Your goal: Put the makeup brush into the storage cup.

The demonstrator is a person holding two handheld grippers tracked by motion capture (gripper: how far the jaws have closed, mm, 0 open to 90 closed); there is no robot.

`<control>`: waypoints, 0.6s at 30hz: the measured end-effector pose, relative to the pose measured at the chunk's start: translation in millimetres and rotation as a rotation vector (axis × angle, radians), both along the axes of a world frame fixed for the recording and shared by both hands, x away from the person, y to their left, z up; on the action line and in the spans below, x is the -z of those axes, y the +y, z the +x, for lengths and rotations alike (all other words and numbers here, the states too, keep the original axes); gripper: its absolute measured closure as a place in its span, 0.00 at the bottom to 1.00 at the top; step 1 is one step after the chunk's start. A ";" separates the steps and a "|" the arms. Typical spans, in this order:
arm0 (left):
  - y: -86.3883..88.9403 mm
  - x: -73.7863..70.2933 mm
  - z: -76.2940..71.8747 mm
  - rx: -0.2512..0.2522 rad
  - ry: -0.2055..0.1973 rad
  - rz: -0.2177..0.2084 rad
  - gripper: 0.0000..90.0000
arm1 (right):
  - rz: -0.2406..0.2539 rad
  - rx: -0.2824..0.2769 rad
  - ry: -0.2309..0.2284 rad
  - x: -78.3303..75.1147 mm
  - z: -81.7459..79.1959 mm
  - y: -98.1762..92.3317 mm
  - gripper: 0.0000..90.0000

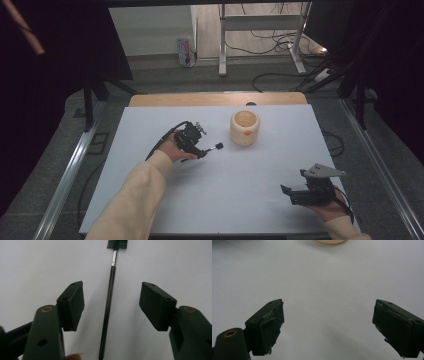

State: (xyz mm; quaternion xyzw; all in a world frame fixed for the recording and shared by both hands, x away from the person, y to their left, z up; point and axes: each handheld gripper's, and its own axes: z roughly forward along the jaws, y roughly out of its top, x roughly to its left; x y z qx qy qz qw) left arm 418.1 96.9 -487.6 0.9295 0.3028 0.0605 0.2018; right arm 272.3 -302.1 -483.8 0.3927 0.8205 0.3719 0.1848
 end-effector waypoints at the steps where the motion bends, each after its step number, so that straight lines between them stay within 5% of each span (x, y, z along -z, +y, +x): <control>1: -0.9 1.4 0.8 0.002 0.006 -0.003 0.45 | -0.002 0.000 0.000 0.0 0.1 -0.3 0.11; 18: -13.9 14.6 6.6 0.066 0.027 0.093 0.74 | 0.000 0.002 -0.004 -0.1 0.2 -0.9 0.12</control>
